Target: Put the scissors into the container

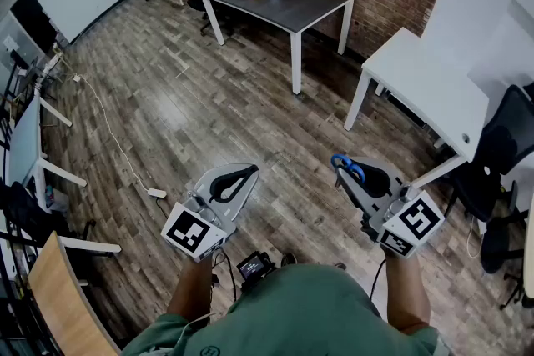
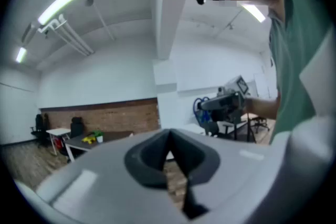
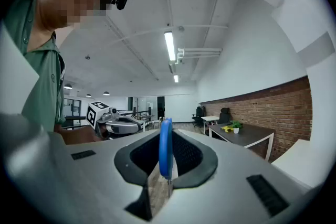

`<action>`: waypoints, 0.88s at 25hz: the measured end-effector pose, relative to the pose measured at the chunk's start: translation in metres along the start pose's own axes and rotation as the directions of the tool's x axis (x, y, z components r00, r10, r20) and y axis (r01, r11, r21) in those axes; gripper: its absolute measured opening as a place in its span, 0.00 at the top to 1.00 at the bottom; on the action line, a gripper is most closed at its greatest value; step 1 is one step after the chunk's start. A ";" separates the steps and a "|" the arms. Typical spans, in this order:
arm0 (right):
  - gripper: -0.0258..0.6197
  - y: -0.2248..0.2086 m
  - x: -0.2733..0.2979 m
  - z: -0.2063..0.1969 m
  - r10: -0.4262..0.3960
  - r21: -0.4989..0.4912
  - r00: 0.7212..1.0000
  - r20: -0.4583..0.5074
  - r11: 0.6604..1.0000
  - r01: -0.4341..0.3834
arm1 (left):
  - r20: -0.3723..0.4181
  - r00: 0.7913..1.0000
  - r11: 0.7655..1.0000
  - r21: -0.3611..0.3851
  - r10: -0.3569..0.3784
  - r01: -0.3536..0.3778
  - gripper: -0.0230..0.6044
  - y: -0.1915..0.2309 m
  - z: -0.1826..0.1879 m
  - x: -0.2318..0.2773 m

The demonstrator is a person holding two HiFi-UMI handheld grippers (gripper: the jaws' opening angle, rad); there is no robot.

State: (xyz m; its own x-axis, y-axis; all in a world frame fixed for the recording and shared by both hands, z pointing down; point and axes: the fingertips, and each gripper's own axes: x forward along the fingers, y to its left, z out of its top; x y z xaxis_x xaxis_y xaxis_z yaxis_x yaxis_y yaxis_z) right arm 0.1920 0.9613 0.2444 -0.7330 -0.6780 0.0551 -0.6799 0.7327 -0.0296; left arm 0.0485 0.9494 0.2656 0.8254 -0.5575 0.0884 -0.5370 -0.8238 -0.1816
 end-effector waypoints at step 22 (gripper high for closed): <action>0.88 0.004 0.047 0.007 0.037 0.025 0.999 0.028 0.999 -0.038 | 0.024 1.000 1.000 -0.019 -0.011 0.012 0.96 0.031 -0.008 0.004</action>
State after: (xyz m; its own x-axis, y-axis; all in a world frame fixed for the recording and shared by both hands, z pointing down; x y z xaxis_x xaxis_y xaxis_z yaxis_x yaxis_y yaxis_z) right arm 0.1548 0.9320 0.2404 -0.7580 -0.6518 0.0257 -0.6520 0.7561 -0.0564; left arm 0.0336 0.9208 0.2676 0.8354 -0.5456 0.0673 -0.5305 -0.8321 -0.1617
